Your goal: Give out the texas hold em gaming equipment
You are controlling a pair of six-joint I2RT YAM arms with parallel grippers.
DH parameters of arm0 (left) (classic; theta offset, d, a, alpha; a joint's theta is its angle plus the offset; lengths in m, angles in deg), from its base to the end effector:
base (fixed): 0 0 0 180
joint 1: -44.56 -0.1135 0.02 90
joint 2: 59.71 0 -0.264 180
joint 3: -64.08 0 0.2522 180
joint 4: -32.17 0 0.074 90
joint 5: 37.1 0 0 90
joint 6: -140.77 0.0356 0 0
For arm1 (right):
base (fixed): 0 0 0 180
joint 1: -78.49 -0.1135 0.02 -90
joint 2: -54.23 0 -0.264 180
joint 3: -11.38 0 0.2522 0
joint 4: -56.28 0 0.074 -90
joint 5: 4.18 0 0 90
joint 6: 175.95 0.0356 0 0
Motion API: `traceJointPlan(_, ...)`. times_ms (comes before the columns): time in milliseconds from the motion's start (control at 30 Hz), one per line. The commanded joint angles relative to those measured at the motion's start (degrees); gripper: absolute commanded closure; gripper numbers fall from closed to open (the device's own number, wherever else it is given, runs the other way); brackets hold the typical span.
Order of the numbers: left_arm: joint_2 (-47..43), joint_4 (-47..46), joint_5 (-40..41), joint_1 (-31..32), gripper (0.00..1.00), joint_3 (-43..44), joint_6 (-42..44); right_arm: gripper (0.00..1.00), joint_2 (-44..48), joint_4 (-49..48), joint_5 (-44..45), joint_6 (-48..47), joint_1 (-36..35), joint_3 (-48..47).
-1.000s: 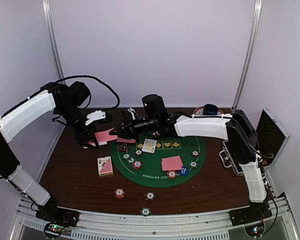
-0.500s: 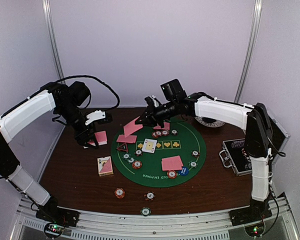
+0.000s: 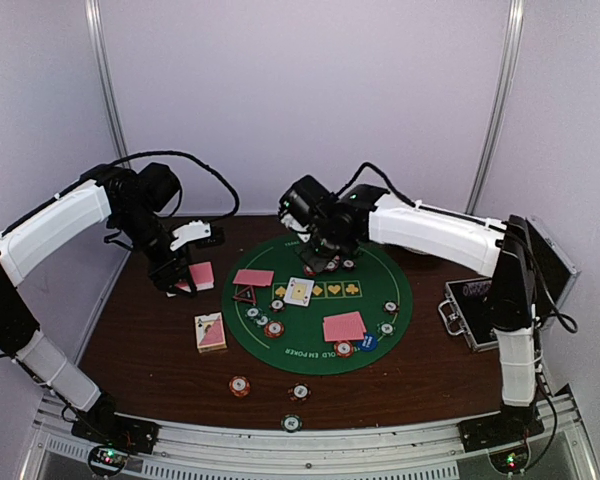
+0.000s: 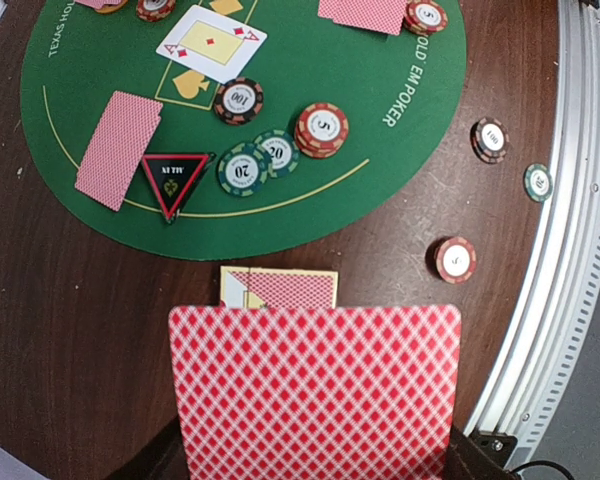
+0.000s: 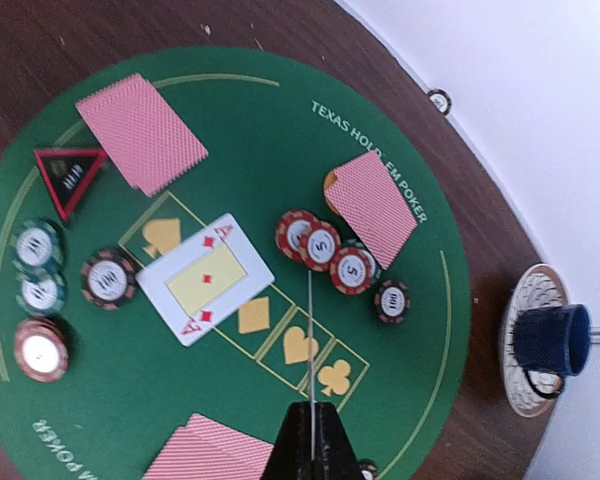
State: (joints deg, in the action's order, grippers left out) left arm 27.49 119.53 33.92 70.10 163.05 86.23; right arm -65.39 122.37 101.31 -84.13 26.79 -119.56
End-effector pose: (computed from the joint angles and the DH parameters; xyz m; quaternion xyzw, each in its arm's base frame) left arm 0.2484 -0.1315 0.3244 0.5145 0.8326 -0.1523 0.1374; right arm 0.2927 0.3553 0.3040 -0.3613 0.8735 0.0203 0.3256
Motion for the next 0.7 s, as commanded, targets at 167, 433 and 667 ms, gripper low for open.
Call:
traceJointPlan(167, -1.12, -0.26, -0.31, -0.32, 1.00, 1.49, 0.22, 1.00, -4.11, -24.00, 31.33, -29.16, -6.13, 14.23)
traceJointPlan(433, -1.61, -0.26, -0.18, -0.32, 1.00, 1.24, 0.18, 1.00, -9.93, -32.94, 32.43, -35.98, -6.66, 18.44)
traceJointPlan(667, -1.28, -0.25, -0.41, -0.32, 1.00, 1.27, 0.13, 1.00, -11.92, -32.11, 29.97, -34.61, -7.21, 18.66)
